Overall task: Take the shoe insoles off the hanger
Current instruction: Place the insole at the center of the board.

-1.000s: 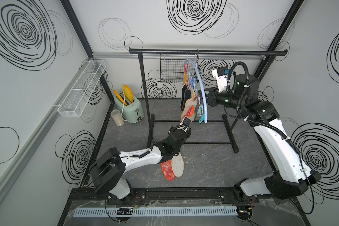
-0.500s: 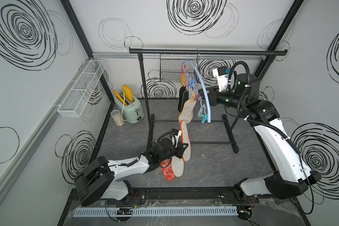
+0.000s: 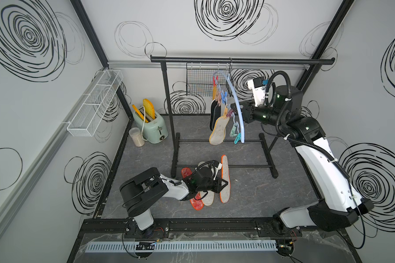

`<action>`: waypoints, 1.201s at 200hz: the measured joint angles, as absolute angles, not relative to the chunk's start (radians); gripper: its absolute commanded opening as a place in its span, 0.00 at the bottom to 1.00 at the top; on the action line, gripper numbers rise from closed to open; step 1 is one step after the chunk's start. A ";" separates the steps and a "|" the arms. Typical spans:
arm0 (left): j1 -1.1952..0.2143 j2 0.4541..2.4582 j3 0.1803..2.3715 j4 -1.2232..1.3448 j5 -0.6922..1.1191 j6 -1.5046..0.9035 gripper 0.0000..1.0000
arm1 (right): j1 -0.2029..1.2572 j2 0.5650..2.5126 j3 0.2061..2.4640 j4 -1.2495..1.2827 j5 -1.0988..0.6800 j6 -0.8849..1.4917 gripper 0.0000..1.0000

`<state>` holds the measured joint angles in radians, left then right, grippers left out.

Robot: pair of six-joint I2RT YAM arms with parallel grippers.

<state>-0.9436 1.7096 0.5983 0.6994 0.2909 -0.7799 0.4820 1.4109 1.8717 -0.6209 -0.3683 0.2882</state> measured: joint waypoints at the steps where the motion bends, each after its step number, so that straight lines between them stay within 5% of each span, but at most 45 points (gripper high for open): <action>1: -0.944 1.710 0.599 0.698 0.291 -0.780 0.41 | 0.482 1.411 1.872 -0.621 -0.368 0.288 0.25; 40: -0.944 1.710 0.612 0.694 0.295 -0.777 0.69 | 0.482 1.411 1.872 -0.620 -0.375 0.288 0.28; 85: -0.943 1.678 0.615 0.662 0.289 -0.756 0.83 | 0.482 1.411 1.872 -0.620 -0.385 0.290 0.46; 138: -0.942 1.608 0.615 0.618 0.289 -0.727 0.87 | 0.482 1.411 1.871 -0.620 -0.390 0.288 0.48; 160: -0.933 1.548 0.598 0.572 0.286 -0.705 0.97 | 0.482 1.411 1.871 -0.619 -0.391 0.288 0.49; 240: -0.833 1.252 0.505 0.285 0.216 -0.592 0.91 | 0.482 1.411 1.871 -0.618 -0.393 0.287 0.50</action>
<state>-0.8333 1.2518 0.5045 0.2852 0.2165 -0.5919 0.4820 1.4109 1.8709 -0.6178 -0.3927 0.2874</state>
